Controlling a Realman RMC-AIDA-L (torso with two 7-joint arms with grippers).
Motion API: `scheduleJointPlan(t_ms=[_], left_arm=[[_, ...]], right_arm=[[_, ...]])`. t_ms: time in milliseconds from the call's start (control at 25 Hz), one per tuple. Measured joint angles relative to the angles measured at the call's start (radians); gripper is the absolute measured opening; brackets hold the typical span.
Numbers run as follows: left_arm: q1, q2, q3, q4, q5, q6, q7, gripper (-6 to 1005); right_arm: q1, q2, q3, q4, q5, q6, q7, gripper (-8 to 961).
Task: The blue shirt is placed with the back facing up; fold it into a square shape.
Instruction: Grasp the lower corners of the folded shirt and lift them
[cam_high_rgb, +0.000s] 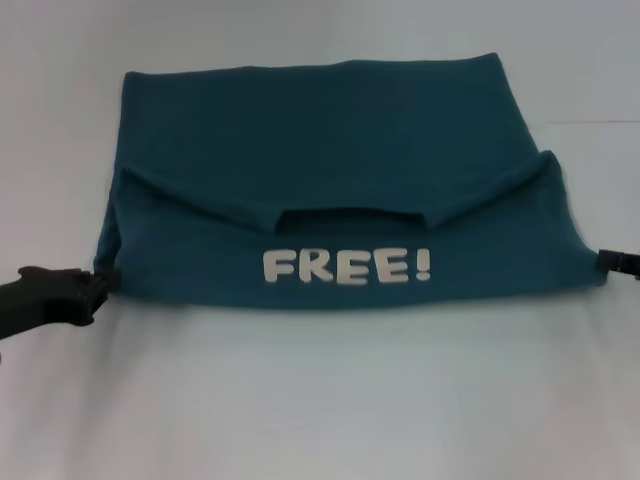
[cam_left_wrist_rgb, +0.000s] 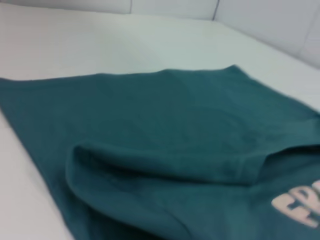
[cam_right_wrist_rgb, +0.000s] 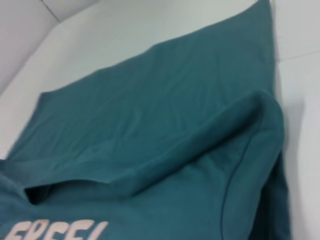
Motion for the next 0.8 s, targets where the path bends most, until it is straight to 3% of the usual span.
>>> scheduleJointPlan(t_ms=[280, 800], left_arm=[[0.064, 0.001, -0.091, 0.071, 0.001, 0.23, -0.01, 5], [0.154, -0.016, -0.181, 0.099, 0.02, 0.405, -0.007, 4]], right_arm=[[-0.093, 0.011, 0.062, -0.053, 0.035, -0.157, -0.092, 4], [-0.254, 0.034, 0.173, -0.109, 0.037, -0.439, -0.262, 5]])
